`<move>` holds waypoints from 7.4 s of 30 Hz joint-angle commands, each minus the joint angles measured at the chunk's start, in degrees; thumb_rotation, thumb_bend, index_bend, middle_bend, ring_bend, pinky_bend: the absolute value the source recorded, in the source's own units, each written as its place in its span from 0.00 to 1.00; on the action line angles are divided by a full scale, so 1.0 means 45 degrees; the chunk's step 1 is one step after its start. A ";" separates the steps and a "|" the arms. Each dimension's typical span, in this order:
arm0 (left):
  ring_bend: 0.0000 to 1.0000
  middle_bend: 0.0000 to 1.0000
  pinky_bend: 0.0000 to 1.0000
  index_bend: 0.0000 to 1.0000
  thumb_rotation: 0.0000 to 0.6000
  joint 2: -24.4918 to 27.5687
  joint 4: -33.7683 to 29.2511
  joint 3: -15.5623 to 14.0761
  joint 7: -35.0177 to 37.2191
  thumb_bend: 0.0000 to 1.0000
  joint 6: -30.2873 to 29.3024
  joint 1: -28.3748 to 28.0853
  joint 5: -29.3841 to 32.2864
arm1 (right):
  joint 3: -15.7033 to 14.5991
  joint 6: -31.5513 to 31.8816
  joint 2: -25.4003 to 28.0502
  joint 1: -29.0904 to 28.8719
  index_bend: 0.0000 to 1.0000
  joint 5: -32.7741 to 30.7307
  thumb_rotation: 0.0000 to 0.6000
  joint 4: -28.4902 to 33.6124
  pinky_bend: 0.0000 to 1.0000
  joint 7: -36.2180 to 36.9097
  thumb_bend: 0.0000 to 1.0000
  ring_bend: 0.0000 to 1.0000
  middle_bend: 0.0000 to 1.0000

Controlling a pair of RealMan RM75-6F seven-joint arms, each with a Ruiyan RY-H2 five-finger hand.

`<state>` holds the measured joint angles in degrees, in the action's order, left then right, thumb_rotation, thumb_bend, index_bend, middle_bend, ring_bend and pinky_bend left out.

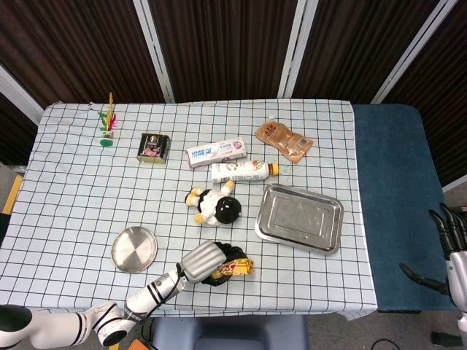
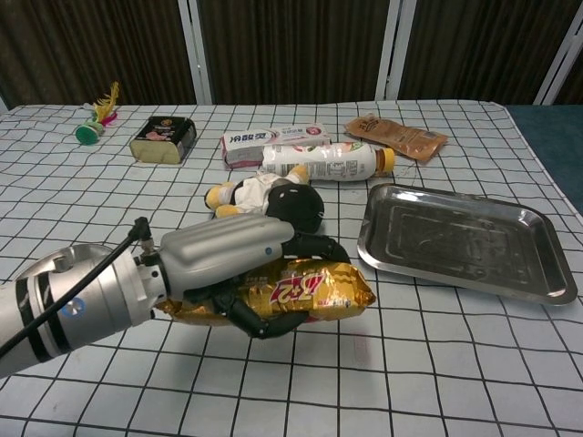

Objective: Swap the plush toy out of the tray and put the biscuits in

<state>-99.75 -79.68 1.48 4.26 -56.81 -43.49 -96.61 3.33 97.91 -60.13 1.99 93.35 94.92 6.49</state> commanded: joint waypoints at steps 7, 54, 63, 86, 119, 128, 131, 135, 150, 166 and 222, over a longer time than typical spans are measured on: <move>0.42 0.43 0.63 0.35 1.00 -0.0499 0.0638 0.0063 -0.0311 0.55 -0.0631 -0.0166 -0.0368 | -0.0022 -0.0053 0.0039 -0.0002 0.02 0.0041 1.00 0.0004 0.00 0.0047 0.19 0.00 0.00; 0.00 0.00 0.18 0.00 1.00 -0.1388 0.2944 0.2250 -0.5256 0.44 0.1603 -0.1765 0.3487 | -0.0297 -0.0629 0.0152 -0.0171 0.01 0.0304 1.00 0.0062 0.00 0.0124 0.19 0.00 0.00; 0.00 0.00 0.16 0.00 1.00 -0.2348 0.5034 0.2299 -0.5532 0.43 0.2614 -0.2402 0.4357 | -0.0441 -0.0738 0.0344 -0.0205 0.01 0.0463 1.00 0.0075 0.00 0.0481 0.19 0.00 0.00; 0.47 0.39 0.72 0.11 1.00 -0.3833 0.9145 0.1259 -0.3832 0.52 0.0113 -0.2442 0.2629 | -0.0610 -0.1206 0.0450 -0.0404 0.02 0.0494 1.00 0.0066 0.00 0.0473 0.19 0.00 0.00; 0.53 0.41 0.78 0.20 1.00 0.3176 -0.2343 -0.0241 -0.9008 0.55 -0.2924 0.2453 0.4935 | -0.0607 -0.1609 0.0344 -0.0513 0.02 0.0120 1.00 0.0249 0.00 -0.0092 0.19 0.00 0.00; 0.47 0.37 0.76 0.16 1.00 0.2722 -0.2319 -0.0166 -0.9039 0.54 -0.3046 0.2643 0.4658 | -0.0614 -0.1661 0.0354 -0.0521 0.02 0.0063 1.00 0.0280 0.00 -0.0117 0.19 0.00 0.00; 0.39 0.32 0.68 0.10 1.00 0.2664 -0.2241 -0.0176 -0.9221 0.53 -0.3077 0.2709 0.4611 | -0.0615 -0.1690 0.0368 -0.0531 0.02 0.0043 1.00 0.0282 0.00 -0.0064 0.19 0.00 0.00; 0.30 0.25 0.51 0.03 1.00 0.2779 -0.2319 -0.0146 -0.9361 0.51 -0.3000 0.2779 0.4706 | -0.0625 -0.1696 0.0370 -0.0538 0.02 0.0065 1.00 0.0274 0.00 -0.0073 0.19 0.00 0.00; 0.11 0.10 0.30 0.00 1.00 0.3855 -0.3764 0.0027 -1.0343 0.47 -0.2662 0.2991 0.5957 | -0.0667 -0.1858 0.0365 -0.0566 0.02 -0.0015 1.00 0.0346 0.00 -0.0250 0.19 0.00 0.00; 0.11 0.12 0.30 0.00 1.00 0.5478 -0.4609 -0.0449 -0.9206 0.47 -0.3683 0.4139 0.5544 | -0.0648 -0.1963 0.0301 -0.0597 0.02 -0.0120 1.00 0.0355 0.00 -0.0487 0.19 0.00 0.00; 0.28 0.32 0.20 0.32 1.00 0.6136 -0.0506 -0.0697 -0.4331 0.44 -0.7302 0.7526 0.2597 | -0.0426 -0.6577 0.0324 -0.3609 0.00 0.0058 1.00 0.2112 0.00 -0.1079 0.19 0.00 0.00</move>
<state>-72.63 -81.24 -1.82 -14.62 -89.41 -10.01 -84.78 0.65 74.64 -58.66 -9.34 93.16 101.53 0.98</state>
